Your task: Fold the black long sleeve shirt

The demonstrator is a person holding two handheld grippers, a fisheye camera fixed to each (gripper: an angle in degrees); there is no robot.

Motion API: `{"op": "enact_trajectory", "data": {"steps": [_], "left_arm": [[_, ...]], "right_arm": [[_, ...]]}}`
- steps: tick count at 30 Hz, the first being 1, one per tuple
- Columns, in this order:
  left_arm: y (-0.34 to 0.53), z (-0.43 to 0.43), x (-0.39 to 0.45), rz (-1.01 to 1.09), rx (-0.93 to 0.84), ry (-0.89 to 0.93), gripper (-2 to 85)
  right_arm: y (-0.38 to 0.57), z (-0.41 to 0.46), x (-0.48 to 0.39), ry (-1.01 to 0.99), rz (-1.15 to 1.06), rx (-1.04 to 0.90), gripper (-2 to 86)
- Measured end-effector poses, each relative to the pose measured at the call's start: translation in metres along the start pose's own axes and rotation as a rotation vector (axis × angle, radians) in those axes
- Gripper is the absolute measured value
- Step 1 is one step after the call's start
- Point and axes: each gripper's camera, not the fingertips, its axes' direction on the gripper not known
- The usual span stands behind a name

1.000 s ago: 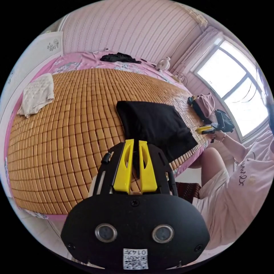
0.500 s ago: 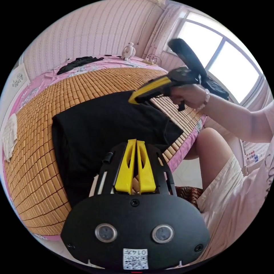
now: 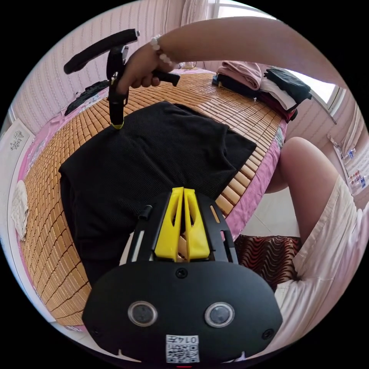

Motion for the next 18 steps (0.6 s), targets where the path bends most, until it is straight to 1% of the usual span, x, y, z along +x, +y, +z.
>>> {"op": "enact_trajectory", "data": {"steps": [1, 4, 6, 8, 10, 12, 14, 15, 17, 18], "left_arm": [[0.0, 0.0, 0.002, 0.002, 0.003, -0.001, -1.0], [0.002, 0.001, 0.014, 0.009, 0.016, -0.003, -1.0], [0.002, 0.0, 0.02, -0.016, 0.018, 0.007, -0.9], [0.003, 0.0, 0.027, -0.018, 0.026, 0.0, -0.8], [0.005, -0.001, 0.034, -0.007, 0.037, -0.017, -0.6], [0.007, -0.006, 0.04, -0.029, 0.058, -0.005, 0.5], [0.009, -0.015, 0.045, -0.035, 0.096, 0.031, 2.9], [0.009, -0.022, 0.05, -0.031, 0.136, 0.059, 5.7], [0.005, -0.029, 0.059, -0.016, 0.184, 0.093, 8.3], [0.001, -0.031, 0.066, -0.002, 0.209, 0.115, 9.4]], "right_arm": [[-0.003, 0.011, 0.0, 0.007, -0.022, -0.023, -0.5], [-0.011, -0.002, 0.01, -0.037, -0.041, -0.085, -0.5], [-0.011, -0.012, 0.018, -0.009, -0.021, -0.047, -0.5], [-0.006, 0.007, 0.027, -0.04, 0.011, -0.056, -0.5], [0.008, 0.0, 0.034, -0.061, 0.021, -0.001, -0.4], [0.038, -0.018, 0.045, -0.106, 0.084, 0.091, -0.3], [0.109, -0.046, 0.053, -0.176, 0.191, 0.275, -0.1], [0.13, -0.05, 0.053, -0.192, 0.215, 0.31, 0.0], [0.222, -0.052, 0.043, -0.204, 0.335, 0.381, 0.8], [0.244, -0.049, 0.039, -0.202, 0.379, 0.387, 1.0]]}}
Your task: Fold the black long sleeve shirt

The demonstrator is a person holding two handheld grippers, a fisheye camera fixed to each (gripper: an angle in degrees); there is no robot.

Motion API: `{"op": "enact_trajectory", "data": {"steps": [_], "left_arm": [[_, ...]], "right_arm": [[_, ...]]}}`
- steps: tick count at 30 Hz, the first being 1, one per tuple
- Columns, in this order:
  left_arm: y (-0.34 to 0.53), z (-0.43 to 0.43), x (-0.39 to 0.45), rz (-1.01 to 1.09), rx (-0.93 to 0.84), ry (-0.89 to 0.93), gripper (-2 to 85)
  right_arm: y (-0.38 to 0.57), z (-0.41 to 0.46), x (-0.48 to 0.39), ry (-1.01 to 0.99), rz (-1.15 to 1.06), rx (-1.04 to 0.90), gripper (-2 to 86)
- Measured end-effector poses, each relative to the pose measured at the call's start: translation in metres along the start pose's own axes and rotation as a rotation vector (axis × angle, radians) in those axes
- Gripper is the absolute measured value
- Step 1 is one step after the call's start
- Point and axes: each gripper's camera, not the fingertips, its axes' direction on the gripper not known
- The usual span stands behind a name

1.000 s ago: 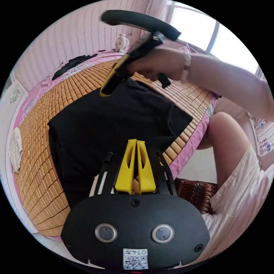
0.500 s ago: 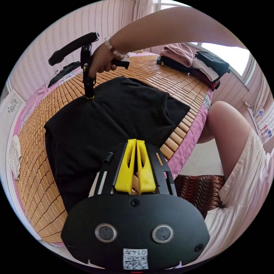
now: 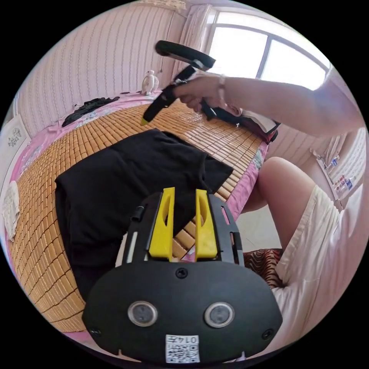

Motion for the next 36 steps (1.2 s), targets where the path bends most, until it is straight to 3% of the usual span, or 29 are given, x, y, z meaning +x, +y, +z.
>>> {"op": "enact_trajectory", "data": {"steps": [6, 13, 17, 19, 21, 24, 28, 31, 36], "left_arm": [[-0.029, 0.032, 0.042, 0.088, -0.033, 0.043, 15.6], [-0.061, 0.06, 0.077, 0.193, -0.084, 0.044, 18.3], [-0.077, 0.076, 0.089, 0.246, -0.124, 0.062, 20.0], [-0.081, 0.082, 0.097, 0.284, -0.143, 0.024, 18.7], [-0.082, 0.086, 0.1, 0.281, -0.163, -0.021, 11.1], [-0.078, 0.072, 0.099, 0.249, -0.132, -0.051, 2.2], [-0.059, 0.052, 0.108, 0.315, -0.134, 0.094, 0.7], [-0.041, 0.035, 0.121, 0.36, -0.122, 0.107, 0.2], [-0.021, 0.012, 0.125, 0.362, -0.107, 0.1, -0.2]], "right_arm": [[0.182, -0.011, 0.022, -0.061, 0.363, -0.064, 12.2], [0.254, -0.005, 0.048, -0.231, 0.468, -0.019, 4.0], [0.269, -0.041, 0.075, -0.422, 0.484, 0.187, 2.0], [0.273, -0.055, 0.083, -0.526, 0.469, 0.266, 1.8], [0.277, -0.063, 0.087, -0.598, 0.436, 0.301, 1.8], [0.292, -0.075, 0.098, -0.548, 0.455, 0.319, 2.4], [0.333, -0.073, 0.147, -0.292, 0.702, 0.394, 9.2], [0.335, -0.056, 0.17, -0.34, 0.786, 0.419, 12.9], [0.324, -0.043, 0.176, -0.358, 0.733, 0.432, 4.5]]}}
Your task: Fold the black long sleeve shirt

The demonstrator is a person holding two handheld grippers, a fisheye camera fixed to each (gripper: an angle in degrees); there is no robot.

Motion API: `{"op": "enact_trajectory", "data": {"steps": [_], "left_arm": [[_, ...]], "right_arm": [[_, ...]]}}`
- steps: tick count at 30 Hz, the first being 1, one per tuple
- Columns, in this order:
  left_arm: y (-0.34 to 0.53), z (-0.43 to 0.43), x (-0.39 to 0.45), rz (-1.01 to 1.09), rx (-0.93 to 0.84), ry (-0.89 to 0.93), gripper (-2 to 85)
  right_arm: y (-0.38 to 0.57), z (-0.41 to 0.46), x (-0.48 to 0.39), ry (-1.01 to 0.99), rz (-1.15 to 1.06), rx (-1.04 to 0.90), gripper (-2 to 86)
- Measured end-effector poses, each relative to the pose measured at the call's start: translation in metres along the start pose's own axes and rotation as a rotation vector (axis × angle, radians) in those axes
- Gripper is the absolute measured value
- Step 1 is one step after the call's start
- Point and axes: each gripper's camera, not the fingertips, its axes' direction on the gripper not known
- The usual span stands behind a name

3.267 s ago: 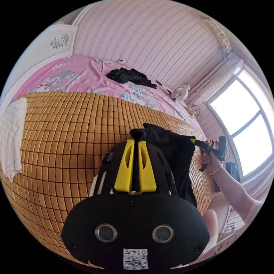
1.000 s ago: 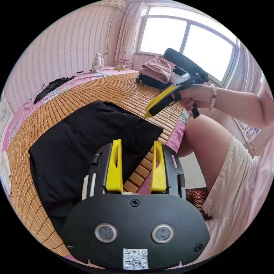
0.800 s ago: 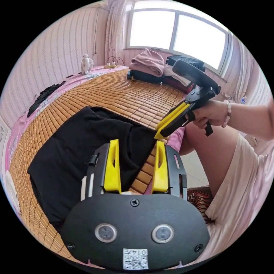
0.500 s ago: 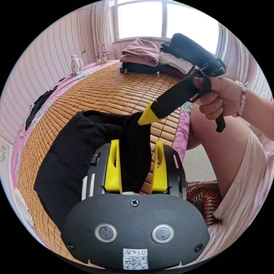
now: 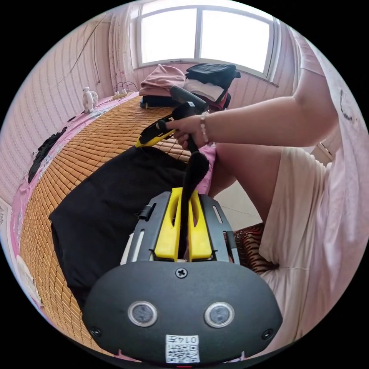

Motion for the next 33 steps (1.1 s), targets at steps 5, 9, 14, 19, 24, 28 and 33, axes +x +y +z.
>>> {"op": "enact_trajectory", "data": {"steps": [5, 9, 14, 19, 24, 28, 33], "left_arm": [[0.004, -0.02, -0.008, -0.072, 0.033, -0.021, -0.6], [0.0, -0.061, -0.012, -0.137, 0.227, 0.002, -0.7], [0.017, -0.09, -0.04, -0.355, 0.412, 0.041, -0.5], [0.064, -0.104, -0.083, -0.584, 0.403, -0.059, 0.3], [0.113, -0.09, -0.133, -0.806, 0.193, -0.259, 6.0], [0.132, -0.088, -0.159, -0.884, 0.15, -0.225, 7.4], [0.134, -0.08, -0.189, -0.923, 0.146, -0.197, 11.2]], "right_arm": [[0.002, -0.057, 0.003, -0.138, 0.016, 0.11, 1.1], [0.004, -0.128, -0.022, -0.122, -0.067, 0.217, 0.7], [-0.026, -0.172, -0.09, -0.054, -0.223, 0.22, 0.9], [-0.074, -0.084, -0.161, 0.017, -0.381, 0.088, 2.1], [-0.094, -0.001, -0.182, 0.152, -0.419, -0.043, 6.0], [-0.109, 0.021, -0.195, 0.236, -0.487, -0.155, 9.7], [-0.13, 0.058, -0.209, 0.361, -0.556, -0.261, 13.1]]}}
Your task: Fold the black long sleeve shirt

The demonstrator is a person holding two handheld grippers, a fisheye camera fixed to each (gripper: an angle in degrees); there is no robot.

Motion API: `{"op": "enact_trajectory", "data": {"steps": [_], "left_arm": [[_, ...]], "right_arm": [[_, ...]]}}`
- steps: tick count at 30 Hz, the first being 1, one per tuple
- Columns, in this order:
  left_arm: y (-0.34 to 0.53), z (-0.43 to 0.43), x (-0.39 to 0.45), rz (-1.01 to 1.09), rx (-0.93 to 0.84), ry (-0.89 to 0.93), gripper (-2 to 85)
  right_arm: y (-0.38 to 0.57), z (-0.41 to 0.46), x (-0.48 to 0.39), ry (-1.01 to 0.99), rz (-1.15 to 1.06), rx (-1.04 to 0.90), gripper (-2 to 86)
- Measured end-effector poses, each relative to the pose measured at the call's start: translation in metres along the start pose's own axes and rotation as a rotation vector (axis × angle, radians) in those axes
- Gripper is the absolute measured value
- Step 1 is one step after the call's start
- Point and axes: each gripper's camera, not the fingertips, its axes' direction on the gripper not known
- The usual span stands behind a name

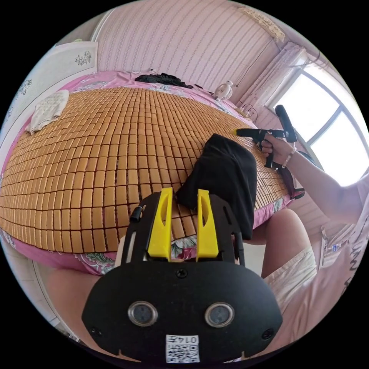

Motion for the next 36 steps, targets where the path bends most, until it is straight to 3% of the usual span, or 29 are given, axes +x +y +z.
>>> {"op": "enact_trajectory", "data": {"steps": [4, 9, 13, 17, 29, 36], "left_arm": [[-0.016, 0.023, 0.003, 0.041, -0.049, 0.017, 13.4], [-0.025, 0.051, 0.016, 0.123, -0.131, -0.024, 12.8], [-0.032, 0.054, 0.025, 0.154, -0.179, -0.068, 7.7], [-0.033, 0.056, 0.033, 0.215, -0.201, 0.037, 2.4], [-0.037, -0.071, 0.143, 0.606, 0.032, 0.116, -0.6], [-0.109, -0.078, 0.231, 0.76, 0.129, 0.256, -0.4]], "right_arm": [[-0.025, 0.041, -0.003, 0.045, -0.046, -0.152, 12.4], [-0.027, 0.044, 0.006, -0.135, -0.075, -0.231, 6.3], [0.015, -0.033, -0.002, -0.183, -0.188, 0.073, 4.6], [0.088, -0.114, -0.011, -0.216, -0.143, 0.272, 3.8], [0.245, -0.266, 0.006, -0.095, 0.129, 0.592, 3.4], [0.257, -0.353, 0.072, 0.054, 0.15, 0.687, 3.7]]}}
